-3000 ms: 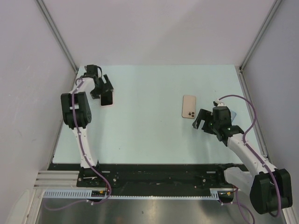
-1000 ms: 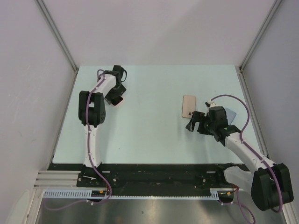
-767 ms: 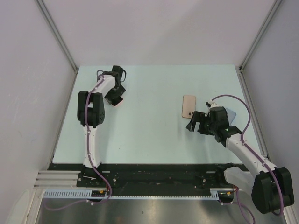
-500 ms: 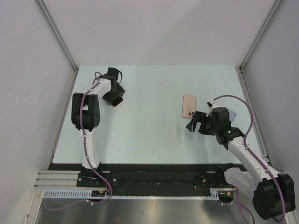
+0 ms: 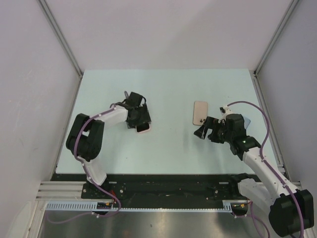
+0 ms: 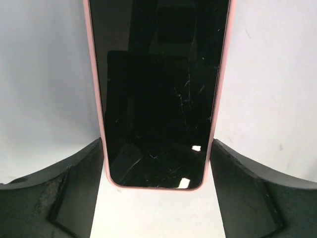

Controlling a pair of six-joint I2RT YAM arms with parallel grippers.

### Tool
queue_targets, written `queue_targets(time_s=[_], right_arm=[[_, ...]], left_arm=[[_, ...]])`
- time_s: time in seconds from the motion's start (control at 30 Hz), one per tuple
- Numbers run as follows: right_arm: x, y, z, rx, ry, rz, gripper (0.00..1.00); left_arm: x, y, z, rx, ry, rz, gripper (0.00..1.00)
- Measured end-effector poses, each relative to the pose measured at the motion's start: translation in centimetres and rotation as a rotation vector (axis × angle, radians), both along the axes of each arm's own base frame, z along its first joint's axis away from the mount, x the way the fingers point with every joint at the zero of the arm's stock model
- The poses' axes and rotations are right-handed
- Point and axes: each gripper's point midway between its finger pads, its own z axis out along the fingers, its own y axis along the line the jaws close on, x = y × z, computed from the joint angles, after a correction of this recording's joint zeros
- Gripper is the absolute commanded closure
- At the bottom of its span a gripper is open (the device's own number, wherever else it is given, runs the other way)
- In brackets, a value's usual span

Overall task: Take the phone out of the phone case
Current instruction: Pick up the phone at the center of the board.

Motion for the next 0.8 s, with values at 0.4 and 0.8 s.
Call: queue_targets(time_s=[0.4, 0.8], right_arm=[[2.0, 4.5, 2.9, 0.270, 0.026, -0.059, 0.00], [4.0, 11.9, -4.2, 0.362, 0.278, -0.085, 0.15]], left_arm=[[-8.6, -8.2, 0.6, -0.181, 0.037, -0.419, 0.24], [-12.4, -10.5, 1.2, -0.357, 0.107, -0.542, 0.23]])
